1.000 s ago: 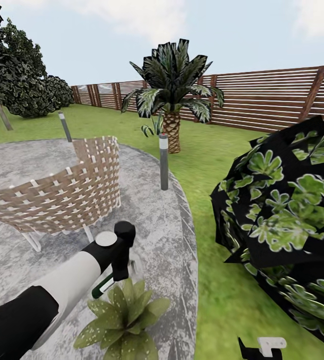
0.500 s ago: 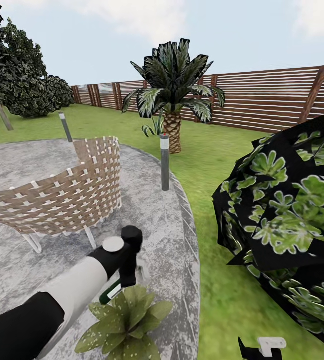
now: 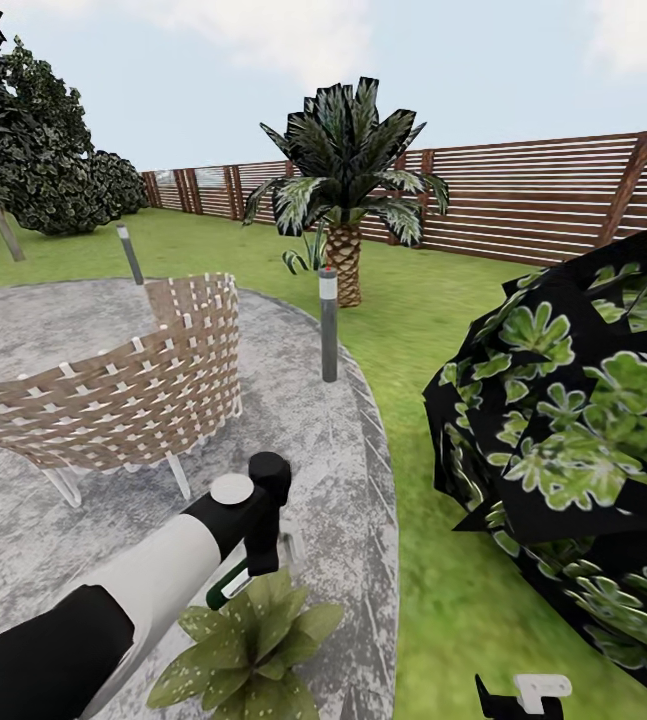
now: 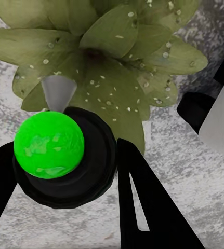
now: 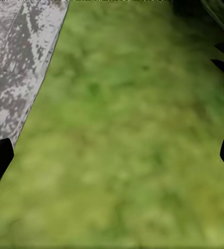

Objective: Pick up the pesticide atomizer in the garden and spray insectifuge to fully cover both potted plants in the garden.

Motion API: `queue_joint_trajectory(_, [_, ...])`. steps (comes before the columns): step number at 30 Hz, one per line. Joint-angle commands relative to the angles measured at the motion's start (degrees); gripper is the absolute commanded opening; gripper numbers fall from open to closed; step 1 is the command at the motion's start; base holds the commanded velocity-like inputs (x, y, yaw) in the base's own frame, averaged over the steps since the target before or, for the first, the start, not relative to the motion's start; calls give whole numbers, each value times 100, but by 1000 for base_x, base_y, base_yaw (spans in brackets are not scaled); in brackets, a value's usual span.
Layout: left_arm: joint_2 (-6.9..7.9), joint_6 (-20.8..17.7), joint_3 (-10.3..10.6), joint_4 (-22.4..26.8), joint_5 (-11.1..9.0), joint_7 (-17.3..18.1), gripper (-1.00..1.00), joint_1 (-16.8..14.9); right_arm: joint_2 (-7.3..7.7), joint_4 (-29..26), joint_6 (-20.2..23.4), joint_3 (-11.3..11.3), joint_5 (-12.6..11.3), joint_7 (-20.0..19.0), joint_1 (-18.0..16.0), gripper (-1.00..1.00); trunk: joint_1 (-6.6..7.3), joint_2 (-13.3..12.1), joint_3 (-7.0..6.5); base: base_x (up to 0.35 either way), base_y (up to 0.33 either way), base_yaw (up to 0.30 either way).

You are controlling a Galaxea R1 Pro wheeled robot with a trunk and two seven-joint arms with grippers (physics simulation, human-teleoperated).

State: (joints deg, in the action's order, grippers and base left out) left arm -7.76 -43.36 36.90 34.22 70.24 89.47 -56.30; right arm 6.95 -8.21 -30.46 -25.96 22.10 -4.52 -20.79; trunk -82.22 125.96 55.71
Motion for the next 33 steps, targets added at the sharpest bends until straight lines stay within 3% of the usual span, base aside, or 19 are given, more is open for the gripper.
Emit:
queue_joint_trajectory(1, [-3, -58, 10, 5, 47, 53, -100, -4, 0, 4, -19, -49, 13, -48, -4, 100, 0, 2, 5, 114, -151, 0])
queue_joint_trajectory(11, [1, -60, 10, -23, 44, 53, -100, 10, -1, 4, -19, -49, 12, -48, -4, 100, 0, 2, 5, 79, -103, 0])
queue_joint_trajectory(18, [-4, -58, 18, 4, 59, 53, -100, 286, -1, 4, -18, -49, 13, -48, -4, 100, 0, 2, 5, 1, -1, 0])
queue_joint_trajectory(33, [-62, -67, 19, 17, 36, 53, -100, 307, -1, 4, -17, -49, 14, -49, -4, 100, 0, 2, 5, 0, 0, 47])
